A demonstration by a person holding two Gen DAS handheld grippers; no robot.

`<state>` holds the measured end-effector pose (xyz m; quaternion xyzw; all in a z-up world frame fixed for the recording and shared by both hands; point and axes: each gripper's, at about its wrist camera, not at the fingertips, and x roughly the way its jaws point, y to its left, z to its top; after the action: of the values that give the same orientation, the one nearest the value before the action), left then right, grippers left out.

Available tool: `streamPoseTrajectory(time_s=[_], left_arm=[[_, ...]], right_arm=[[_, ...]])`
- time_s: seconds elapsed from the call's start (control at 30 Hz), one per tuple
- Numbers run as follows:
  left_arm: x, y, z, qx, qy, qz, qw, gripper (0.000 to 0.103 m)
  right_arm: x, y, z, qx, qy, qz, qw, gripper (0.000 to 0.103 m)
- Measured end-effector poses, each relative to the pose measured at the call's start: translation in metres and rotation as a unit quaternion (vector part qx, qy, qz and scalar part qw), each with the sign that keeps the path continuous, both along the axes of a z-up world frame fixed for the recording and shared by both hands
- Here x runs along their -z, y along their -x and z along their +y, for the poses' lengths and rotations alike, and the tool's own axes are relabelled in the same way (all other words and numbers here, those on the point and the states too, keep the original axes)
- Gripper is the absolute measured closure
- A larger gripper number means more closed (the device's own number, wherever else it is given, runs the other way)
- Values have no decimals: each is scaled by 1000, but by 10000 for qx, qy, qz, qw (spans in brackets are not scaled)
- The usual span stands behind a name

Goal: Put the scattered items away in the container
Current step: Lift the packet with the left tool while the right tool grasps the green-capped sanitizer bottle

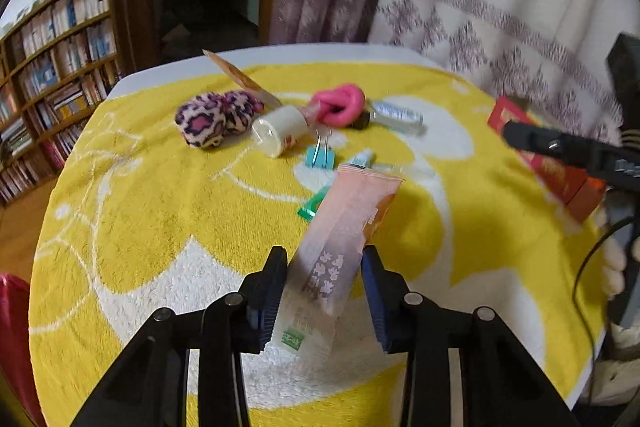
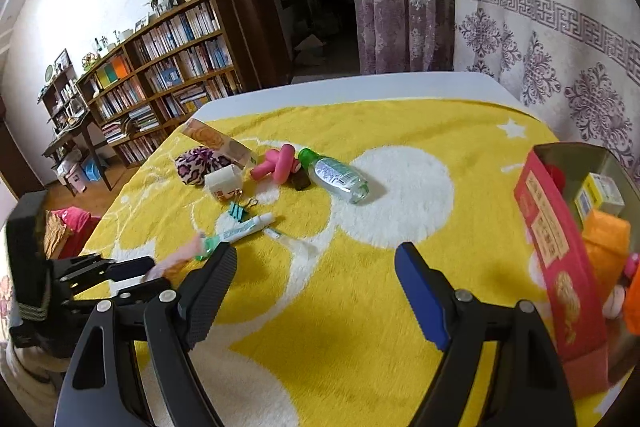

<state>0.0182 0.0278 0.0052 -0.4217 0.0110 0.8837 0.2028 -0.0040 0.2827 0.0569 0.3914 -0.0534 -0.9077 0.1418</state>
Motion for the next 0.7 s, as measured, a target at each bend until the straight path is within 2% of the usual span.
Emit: streamPoseTrajectory(time_s=[0.17,0.23,0.3,0.4,0.7], left_arm=[[-17,15,-13,-694,-411,125,9967,63],[-21,21,-10,-870,-429,212,9951,63],[-22,25,-6,-980,-390,278,9940,63],[-17,31,-2,-1102,-350,333,9927,63],[1,43,-6,-1192,-368,161,9921,63]], right_arm=[[4,30,2,-153,38,-100,9998,19],[7,44,0,-180,-118,-113,9997,19],[12,58,-3,-284,-181,-180,9993,19],[20,78,-7,-464,-275,-307,9981,26],[46,123,-27,-919,-884,-498,9906,26]])
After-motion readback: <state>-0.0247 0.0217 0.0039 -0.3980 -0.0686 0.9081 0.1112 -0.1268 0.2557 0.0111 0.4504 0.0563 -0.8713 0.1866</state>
